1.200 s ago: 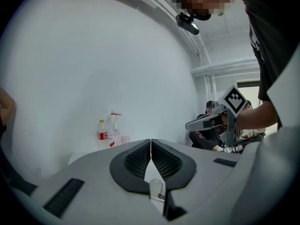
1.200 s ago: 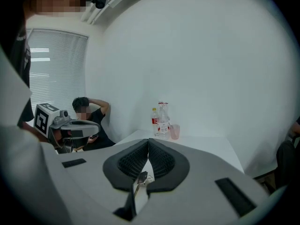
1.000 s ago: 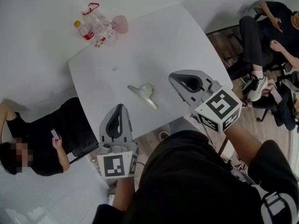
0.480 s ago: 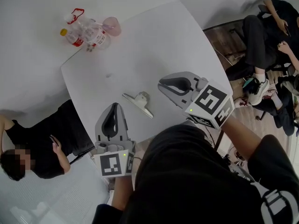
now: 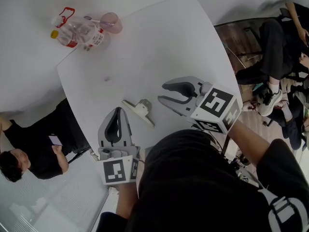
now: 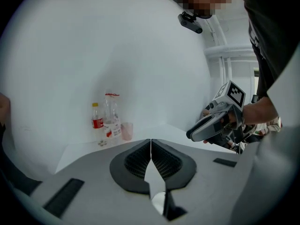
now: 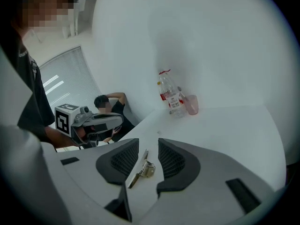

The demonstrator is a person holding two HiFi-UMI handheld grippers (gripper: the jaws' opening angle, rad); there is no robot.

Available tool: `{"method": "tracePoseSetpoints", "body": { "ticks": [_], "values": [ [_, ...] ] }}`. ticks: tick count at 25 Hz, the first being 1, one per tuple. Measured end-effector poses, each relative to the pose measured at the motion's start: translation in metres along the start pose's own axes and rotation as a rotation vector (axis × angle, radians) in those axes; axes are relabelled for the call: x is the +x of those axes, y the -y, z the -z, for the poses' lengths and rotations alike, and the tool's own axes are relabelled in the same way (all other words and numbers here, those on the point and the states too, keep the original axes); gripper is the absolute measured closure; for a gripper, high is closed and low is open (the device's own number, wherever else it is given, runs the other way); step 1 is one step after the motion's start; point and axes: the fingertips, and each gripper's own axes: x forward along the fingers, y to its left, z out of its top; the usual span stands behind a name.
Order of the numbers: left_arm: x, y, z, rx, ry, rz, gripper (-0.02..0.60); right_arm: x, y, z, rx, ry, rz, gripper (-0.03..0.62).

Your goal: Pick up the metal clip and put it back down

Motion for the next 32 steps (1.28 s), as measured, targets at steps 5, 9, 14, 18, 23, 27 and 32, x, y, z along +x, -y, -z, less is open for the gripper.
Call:
{"method": "tracePoseSetpoints", "body": {
  "ticks": [5,9,14,18,23,27,32],
  "values": [
    [0.011,0.002,0.011,-0.013,-0.048,-0.025,0.558,0.012,-0.003,0.013,0.040,-0.039,-0.075,0.434],
    [0.017,-0.003,0.018,-0.022,-0.081,-0.052,0.558,0.020,-0.007,0.021,0.067,-0.062,-0.123,0.428],
    [0.021,-0.010,0.033,-0.034,-0.126,-0.069,0.558,0.035,-0.009,0.034,0.073,-0.117,-0.157,0.425],
    [0.026,-0.015,0.056,-0.070,-0.157,-0.077,0.558,0.046,-0.008,0.047,0.096,-0.155,-0.168,0.425],
    [0.026,-0.021,0.085,-0.109,-0.195,-0.082,0.558,0.064,-0.007,0.063,0.108,-0.201,-0.187,0.425],
    [0.025,-0.030,0.105,-0.153,-0.212,-0.089,0.558,0.077,-0.008,0.072,0.107,-0.239,-0.193,0.425],
    [0.030,-0.043,0.132,-0.197,-0.241,-0.096,0.558,0.094,-0.006,0.076,0.095,-0.271,-0.185,0.425]
  ]
}}
